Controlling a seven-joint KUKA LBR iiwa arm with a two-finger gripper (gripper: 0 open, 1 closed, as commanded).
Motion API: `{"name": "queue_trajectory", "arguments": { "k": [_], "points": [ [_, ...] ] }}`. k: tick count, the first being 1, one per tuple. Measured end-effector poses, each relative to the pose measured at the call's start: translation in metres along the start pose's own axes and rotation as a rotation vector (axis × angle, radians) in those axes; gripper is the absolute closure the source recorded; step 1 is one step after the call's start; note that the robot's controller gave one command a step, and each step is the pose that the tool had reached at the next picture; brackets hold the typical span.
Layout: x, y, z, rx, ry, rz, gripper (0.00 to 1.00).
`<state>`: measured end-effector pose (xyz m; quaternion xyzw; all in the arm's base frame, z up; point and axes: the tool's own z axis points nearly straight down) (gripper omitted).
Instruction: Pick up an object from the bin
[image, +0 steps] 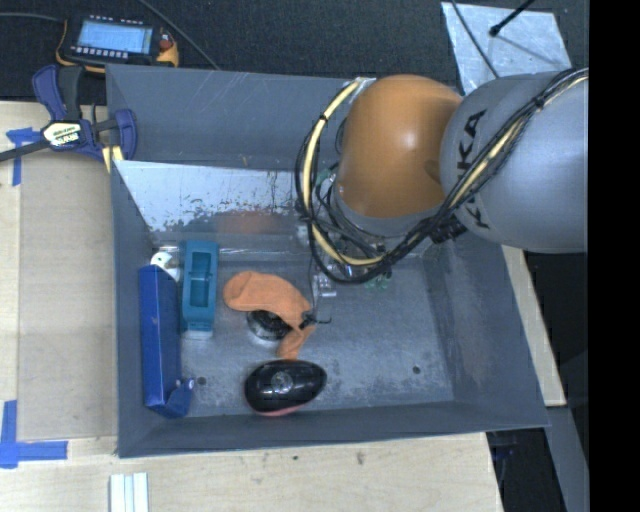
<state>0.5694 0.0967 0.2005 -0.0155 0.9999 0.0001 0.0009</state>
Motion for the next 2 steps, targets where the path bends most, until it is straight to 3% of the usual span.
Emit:
{"name": "queue_trajectory", "arguments": {
  "k": [1,2],
  "points": [
    [0.011,-0.015,0.025,-0.001,-0.002,-0.189,0.00],
    [0.022,-0.002,0.032,0.003,0.002,-0.337,0.00]
  ]
}}
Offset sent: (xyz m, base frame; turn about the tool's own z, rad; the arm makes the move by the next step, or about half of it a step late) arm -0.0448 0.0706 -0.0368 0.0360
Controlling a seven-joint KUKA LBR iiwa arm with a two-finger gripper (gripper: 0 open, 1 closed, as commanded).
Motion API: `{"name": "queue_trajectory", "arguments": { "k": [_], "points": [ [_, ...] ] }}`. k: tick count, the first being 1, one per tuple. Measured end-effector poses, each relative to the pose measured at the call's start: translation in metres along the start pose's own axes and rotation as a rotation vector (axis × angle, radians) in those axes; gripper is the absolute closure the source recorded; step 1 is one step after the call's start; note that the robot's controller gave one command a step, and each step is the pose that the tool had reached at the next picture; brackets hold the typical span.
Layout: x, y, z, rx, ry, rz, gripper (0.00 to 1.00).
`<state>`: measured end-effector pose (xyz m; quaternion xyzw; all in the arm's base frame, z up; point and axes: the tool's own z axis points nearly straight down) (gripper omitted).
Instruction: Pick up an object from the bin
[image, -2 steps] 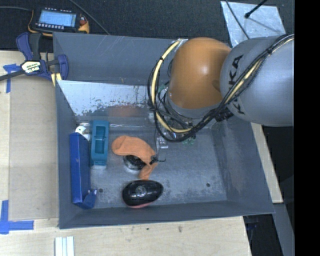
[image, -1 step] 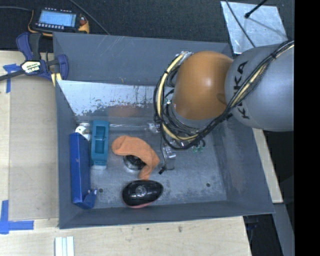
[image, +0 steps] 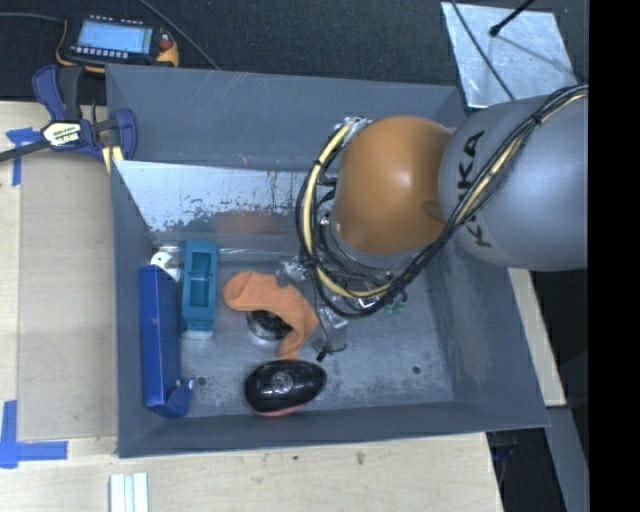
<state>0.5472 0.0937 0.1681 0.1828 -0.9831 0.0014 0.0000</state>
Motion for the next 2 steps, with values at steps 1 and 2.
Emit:
{"name": "queue_trajectory", "arguments": {
  "k": [1,2],
  "points": [
    [0.007,0.024,0.008,-0.005,-0.003,0.181,0.00],
    [-0.003,0.025,0.033,-0.002,-0.002,0.076,0.00]
  ]
}}
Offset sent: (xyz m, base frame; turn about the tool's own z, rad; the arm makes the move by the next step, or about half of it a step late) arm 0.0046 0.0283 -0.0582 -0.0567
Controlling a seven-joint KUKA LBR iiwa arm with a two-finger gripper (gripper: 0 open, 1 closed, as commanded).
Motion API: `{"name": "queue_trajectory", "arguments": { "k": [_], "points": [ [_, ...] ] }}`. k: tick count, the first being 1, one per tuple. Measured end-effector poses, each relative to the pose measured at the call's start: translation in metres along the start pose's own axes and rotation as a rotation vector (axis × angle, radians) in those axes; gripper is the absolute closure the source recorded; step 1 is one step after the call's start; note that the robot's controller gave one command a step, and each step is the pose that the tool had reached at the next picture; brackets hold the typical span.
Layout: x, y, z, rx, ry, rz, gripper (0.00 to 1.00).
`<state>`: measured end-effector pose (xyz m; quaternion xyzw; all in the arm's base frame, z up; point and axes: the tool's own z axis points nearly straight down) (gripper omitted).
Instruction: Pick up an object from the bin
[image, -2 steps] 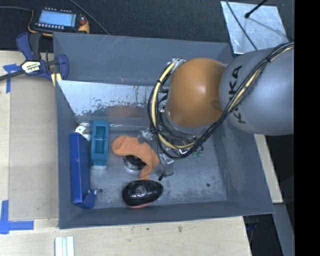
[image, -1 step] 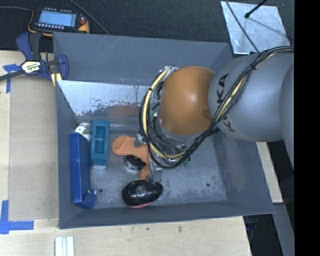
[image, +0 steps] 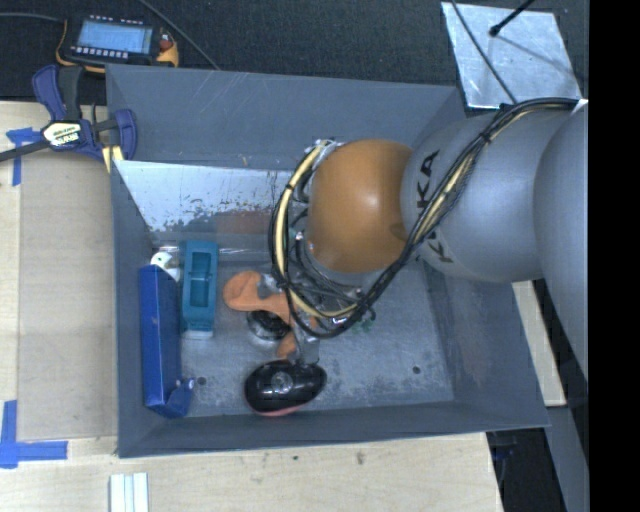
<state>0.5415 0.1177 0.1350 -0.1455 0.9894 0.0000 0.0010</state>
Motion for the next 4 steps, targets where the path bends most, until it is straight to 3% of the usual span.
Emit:
{"name": "queue_trajectory", "arguments": {
  "k": [1,2,3,4],
  "points": [
    [-0.046,0.022,0.034,-0.001,-0.002,-0.290,1.00],
    [-0.046,0.022,0.034,-0.002,-0.002,-0.289,1.00],
    [-0.061,0.004,-0.015,-0.002,0.004,-0.281,1.00],
    [-0.051,-0.032,-0.063,0.000,-0.002,-0.260,1.00]
  ]
}}
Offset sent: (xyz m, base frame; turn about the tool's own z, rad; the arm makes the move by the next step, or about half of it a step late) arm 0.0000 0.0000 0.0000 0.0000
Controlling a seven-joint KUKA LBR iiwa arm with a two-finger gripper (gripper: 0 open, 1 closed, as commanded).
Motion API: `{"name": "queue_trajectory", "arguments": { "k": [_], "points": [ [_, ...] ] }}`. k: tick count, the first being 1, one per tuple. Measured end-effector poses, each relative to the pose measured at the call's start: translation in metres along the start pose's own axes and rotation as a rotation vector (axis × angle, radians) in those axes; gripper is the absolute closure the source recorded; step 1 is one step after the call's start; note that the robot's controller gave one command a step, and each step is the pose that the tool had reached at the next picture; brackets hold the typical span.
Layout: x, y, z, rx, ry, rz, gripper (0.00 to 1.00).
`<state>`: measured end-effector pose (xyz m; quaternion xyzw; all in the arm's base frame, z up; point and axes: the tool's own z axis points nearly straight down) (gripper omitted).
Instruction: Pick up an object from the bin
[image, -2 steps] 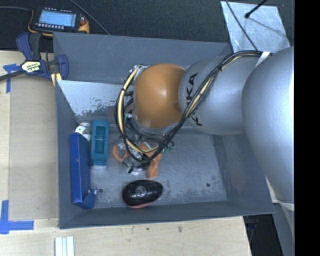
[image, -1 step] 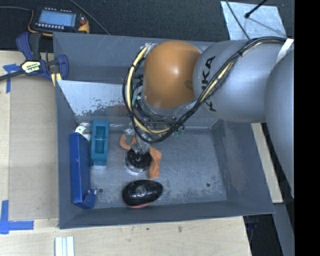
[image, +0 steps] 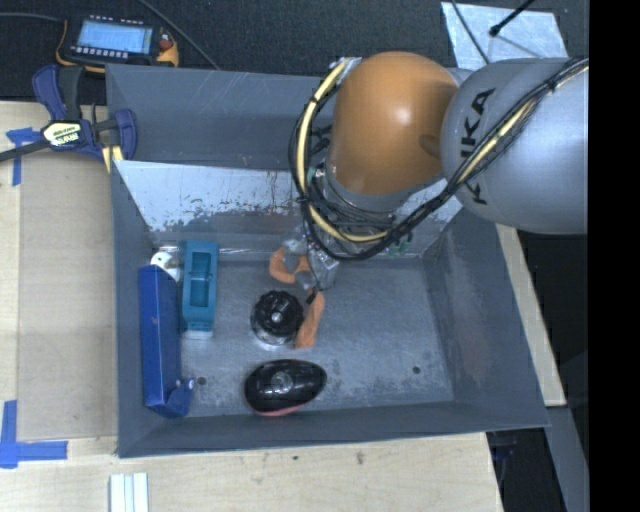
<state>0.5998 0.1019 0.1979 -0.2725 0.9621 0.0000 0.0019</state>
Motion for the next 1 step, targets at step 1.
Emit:
{"name": "queue_trajectory", "arguments": {
  "k": [1],
  "points": [
    [0.0013,0.0360,-0.0322,0.001,0.000,-0.002,1.00]
  ]
}}
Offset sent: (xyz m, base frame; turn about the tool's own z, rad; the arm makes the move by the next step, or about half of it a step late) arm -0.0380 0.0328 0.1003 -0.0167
